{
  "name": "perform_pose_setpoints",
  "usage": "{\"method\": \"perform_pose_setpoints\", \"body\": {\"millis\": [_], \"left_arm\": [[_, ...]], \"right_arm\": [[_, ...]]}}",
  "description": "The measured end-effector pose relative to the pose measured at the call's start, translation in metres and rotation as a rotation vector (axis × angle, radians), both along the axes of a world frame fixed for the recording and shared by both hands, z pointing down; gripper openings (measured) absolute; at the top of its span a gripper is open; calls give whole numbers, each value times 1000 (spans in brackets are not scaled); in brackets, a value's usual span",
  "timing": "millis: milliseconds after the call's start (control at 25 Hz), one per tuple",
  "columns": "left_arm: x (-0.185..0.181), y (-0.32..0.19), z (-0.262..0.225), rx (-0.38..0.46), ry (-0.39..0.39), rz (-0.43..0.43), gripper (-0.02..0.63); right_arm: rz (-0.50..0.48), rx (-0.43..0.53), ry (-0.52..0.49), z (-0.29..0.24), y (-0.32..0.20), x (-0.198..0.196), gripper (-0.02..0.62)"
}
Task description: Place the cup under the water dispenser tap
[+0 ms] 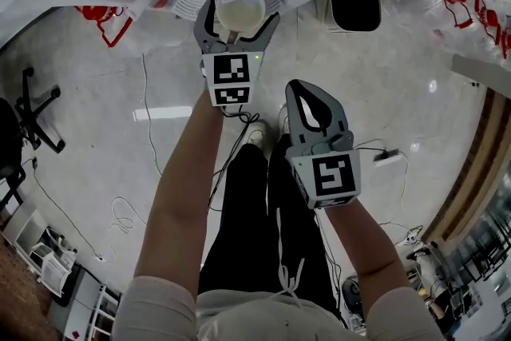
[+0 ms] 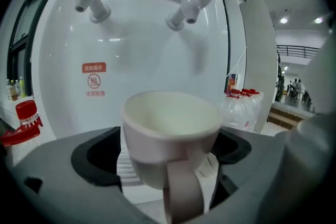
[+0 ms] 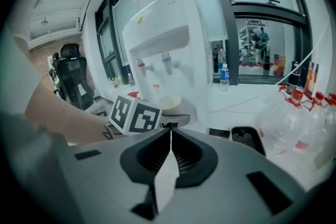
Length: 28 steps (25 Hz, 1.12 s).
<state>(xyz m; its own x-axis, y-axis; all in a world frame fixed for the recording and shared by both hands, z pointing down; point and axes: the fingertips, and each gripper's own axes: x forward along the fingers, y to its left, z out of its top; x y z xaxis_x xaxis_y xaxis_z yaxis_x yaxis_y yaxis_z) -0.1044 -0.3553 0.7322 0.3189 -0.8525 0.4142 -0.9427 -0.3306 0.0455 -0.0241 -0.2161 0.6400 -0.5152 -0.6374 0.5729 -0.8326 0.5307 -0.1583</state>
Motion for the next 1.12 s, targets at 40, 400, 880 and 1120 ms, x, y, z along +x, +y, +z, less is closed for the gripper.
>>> {"method": "perform_pose_setpoints", "body": {"millis": [40, 400, 880, 1120], "left_arm": [[0, 2, 0, -1, 2, 2, 511], [-2, 37, -16, 3, -13, 11, 525], [-7, 117, -100, 3, 29, 34, 522], [-7, 163, -159, 12, 19, 69, 504]], "right_arm": [[3, -5, -2, 1, 2, 0, 29], [49, -32, -24, 0, 25, 8, 29], [118, -18, -29, -56, 54, 16, 29], [163, -19, -35, -97, 73, 18, 29]]}}
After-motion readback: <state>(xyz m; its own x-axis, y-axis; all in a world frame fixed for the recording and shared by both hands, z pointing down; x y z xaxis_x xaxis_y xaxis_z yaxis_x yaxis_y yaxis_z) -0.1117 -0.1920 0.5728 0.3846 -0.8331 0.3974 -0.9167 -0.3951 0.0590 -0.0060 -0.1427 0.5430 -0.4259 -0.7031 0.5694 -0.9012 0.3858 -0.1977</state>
